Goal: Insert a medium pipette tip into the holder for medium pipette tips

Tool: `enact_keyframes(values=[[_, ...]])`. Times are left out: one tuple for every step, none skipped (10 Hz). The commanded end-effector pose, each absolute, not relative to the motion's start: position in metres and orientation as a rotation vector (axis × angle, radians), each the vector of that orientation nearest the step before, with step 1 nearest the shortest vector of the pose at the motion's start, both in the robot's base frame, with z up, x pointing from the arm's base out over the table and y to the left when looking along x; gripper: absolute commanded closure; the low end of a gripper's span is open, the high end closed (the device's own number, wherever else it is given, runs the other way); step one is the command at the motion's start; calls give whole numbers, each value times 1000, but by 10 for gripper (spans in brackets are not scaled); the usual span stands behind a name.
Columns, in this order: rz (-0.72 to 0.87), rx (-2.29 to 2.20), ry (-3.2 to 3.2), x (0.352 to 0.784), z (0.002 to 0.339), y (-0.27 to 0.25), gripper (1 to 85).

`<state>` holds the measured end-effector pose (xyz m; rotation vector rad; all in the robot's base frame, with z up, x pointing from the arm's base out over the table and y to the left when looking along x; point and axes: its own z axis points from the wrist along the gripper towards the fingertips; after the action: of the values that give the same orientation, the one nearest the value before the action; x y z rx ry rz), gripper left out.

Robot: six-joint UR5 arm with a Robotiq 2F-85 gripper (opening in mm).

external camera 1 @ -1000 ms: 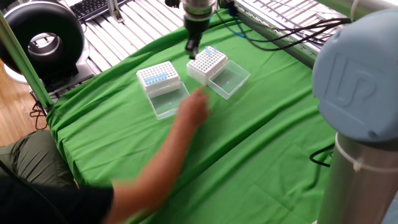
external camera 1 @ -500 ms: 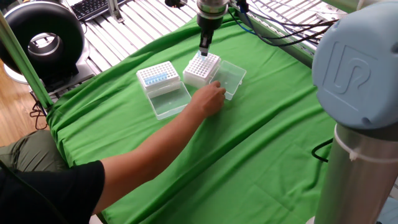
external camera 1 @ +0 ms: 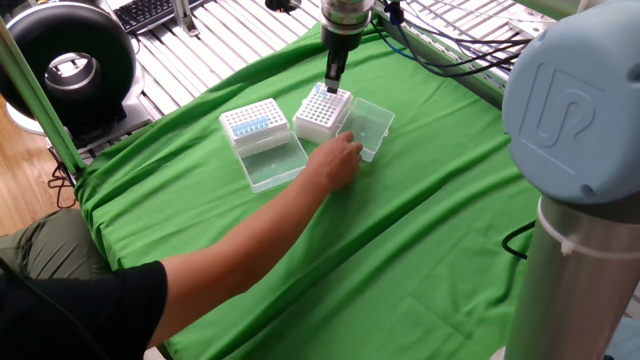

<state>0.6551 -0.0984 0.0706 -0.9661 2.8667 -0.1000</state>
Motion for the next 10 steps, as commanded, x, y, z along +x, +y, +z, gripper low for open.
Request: enact_keyframes(values=[[-85, -970, 2850, 658, 70, -98, 543], [-125, -1006, 2827, 662, 72, -104, 547], [-124, -1016, 2821, 662, 73, -104, 547], [-112, -1016, 2822, 664, 74, -100, 547], [-111, -1014, 2825, 664, 76, -100, 547], [-107, -1014, 2827, 663, 78, -99, 547], [-108, -1013, 2835, 661, 81, -99, 547], [-112, -1016, 2836, 662, 83, -99, 547], [-119, -1018, 2827, 666, 83, -99, 550], [-102, -1013, 2818, 668, 81, -95, 550]])
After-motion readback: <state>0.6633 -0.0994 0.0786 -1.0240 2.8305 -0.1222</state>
